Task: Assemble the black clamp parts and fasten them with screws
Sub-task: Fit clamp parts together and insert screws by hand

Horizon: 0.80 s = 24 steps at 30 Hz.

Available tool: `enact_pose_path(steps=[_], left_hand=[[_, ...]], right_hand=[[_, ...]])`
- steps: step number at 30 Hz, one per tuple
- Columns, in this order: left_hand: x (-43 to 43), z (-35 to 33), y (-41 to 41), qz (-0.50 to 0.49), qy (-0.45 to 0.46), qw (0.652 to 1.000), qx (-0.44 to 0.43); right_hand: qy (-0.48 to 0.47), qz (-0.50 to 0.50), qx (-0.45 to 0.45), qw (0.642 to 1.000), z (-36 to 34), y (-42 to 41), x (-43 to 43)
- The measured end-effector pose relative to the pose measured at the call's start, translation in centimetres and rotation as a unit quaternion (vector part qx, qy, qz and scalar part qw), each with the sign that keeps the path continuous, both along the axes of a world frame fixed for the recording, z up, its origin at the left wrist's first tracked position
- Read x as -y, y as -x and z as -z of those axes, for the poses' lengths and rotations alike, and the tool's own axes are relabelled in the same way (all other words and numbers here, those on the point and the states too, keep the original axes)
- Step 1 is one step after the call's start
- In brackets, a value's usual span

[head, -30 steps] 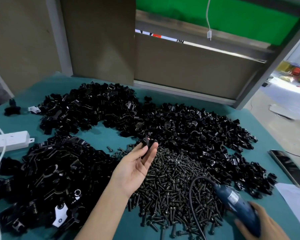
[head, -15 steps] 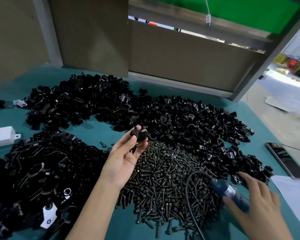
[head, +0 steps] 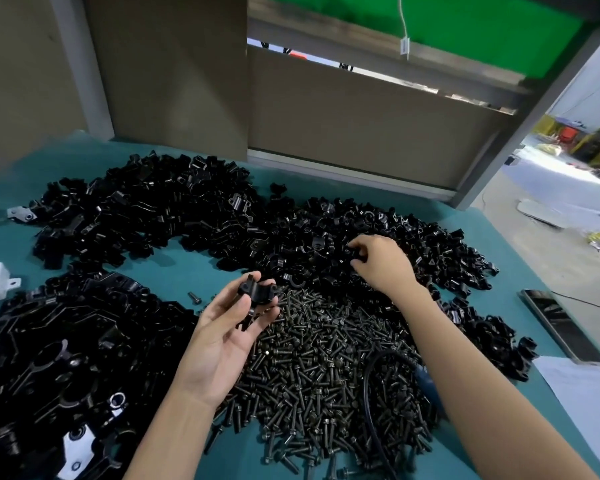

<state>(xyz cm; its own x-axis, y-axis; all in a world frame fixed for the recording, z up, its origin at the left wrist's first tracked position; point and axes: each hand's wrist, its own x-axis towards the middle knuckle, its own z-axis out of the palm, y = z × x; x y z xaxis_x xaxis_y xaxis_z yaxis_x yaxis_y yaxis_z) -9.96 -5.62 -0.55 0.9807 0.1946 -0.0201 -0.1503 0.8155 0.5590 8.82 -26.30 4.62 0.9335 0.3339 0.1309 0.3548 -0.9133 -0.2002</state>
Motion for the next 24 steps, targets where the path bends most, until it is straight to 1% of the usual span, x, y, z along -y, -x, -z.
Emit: enact_pose_path(steps=[2, 3, 7, 10, 11, 14, 18, 22, 23, 24], left_hand=[[0.0, 0.0, -0.1, 0.0, -0.007, 1.0, -0.004], [0.1, 0.0, -0.1, 0.001, -0.01, 1.0, -0.006], [0.1, 0.0, -0.1, 0.003, -0.013, 1.0, -0.012], [0.1, -0.1, -0.1, 0.001, -0.01, 1.0, -0.012], [0.1, -0.2, -0.1, 0.001, -0.007, 1.0, -0.012], [0.2, -0.2, 0.0, 0.001, -0.003, 1.0, -0.01], [0.1, -0.2, 0.0, 0.001, 0.003, 1.0, -0.009], [0.2, -0.2, -0.1, 0.001, 0.009, 1.0, -0.009], [0.2, -0.2, -0.1, 0.001, 0.007, 1.0, -0.011], [0.2, -0.2, -0.1, 0.001, 0.006, 1.0, -0.012]], right_hand=[[0.031, -0.005, -0.022, 0.999, 0.9, -1.1, -0.3], [0.021, 0.0, -0.026, 0.999, 1.4, -1.5, -0.3], [-0.09, 0.034, -0.022, 0.995, 2.5, -2.3, -0.5], [-0.163, 0.052, -0.047, 0.984, 2.6, -2.4, -0.2], [-0.2, 0.062, -0.07, 0.975, 2.6, -2.4, -0.1], [-0.326, 0.081, -0.168, 0.927, 2.2, -2.1, 0.4], [-0.39, 0.072, -0.222, 0.891, 1.0, -1.9, 1.2], [-0.485, 0.051, -0.273, 0.829, -0.2, -1.5, 1.5], [-0.496, 0.049, -0.279, 0.821, -0.3, -1.5, 1.6], [-0.497, 0.049, -0.279, 0.82, -0.3, -1.4, 1.6]])
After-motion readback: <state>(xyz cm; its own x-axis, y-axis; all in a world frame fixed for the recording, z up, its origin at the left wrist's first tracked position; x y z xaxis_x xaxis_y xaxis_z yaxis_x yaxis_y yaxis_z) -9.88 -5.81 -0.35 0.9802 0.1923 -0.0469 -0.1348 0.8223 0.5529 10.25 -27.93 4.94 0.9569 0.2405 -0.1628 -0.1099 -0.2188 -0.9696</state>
